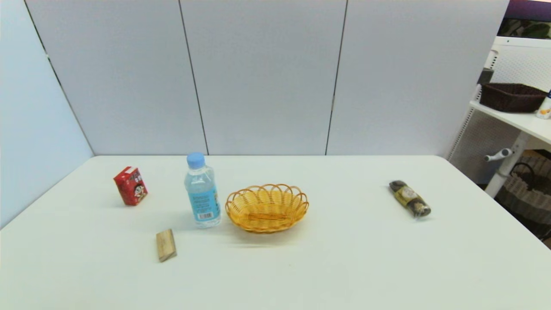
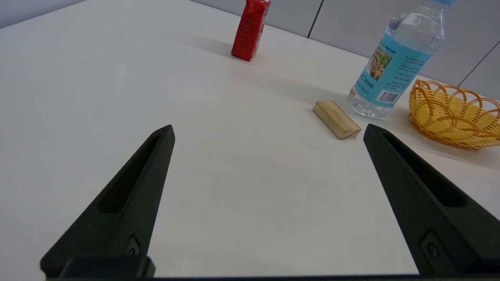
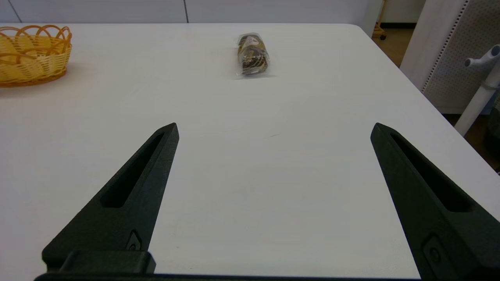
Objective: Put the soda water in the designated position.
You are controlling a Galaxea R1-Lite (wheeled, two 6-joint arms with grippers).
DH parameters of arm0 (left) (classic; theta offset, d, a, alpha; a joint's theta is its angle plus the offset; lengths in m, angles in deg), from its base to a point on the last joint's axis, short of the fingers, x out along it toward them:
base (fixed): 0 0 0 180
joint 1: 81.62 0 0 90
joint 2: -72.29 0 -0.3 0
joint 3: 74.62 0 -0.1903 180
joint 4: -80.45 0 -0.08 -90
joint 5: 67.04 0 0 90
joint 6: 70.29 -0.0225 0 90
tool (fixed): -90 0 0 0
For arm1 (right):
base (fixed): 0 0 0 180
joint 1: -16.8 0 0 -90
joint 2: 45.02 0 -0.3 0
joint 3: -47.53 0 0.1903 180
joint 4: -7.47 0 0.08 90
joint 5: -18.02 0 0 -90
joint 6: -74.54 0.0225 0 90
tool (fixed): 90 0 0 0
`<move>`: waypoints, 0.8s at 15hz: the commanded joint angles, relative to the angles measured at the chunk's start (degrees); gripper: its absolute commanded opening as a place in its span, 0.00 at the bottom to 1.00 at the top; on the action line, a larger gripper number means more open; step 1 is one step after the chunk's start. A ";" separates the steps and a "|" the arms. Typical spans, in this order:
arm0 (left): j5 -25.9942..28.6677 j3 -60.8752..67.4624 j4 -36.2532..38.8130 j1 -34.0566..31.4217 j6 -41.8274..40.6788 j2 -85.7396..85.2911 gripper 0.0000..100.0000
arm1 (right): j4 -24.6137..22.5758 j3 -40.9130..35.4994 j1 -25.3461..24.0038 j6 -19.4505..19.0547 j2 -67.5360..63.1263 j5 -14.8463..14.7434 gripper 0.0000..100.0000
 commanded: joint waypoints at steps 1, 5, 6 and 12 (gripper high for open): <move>0.04 0.00 0.05 0.01 0.09 0.10 1.00 | -0.04 -0.02 -0.02 -0.02 0.10 -0.01 1.00; 0.04 0.00 0.05 0.01 0.09 0.10 1.00 | -0.04 0.06 -0.02 -0.02 -0.07 -0.01 1.00; -0.05 0.00 0.05 0.01 0.09 0.10 1.00 | -0.04 -0.02 -0.02 -0.02 -0.07 -0.01 1.00; -0.05 0.00 -0.13 0.01 -0.26 0.10 1.00 | -0.04 -0.02 -0.02 -0.02 0.10 -0.01 1.00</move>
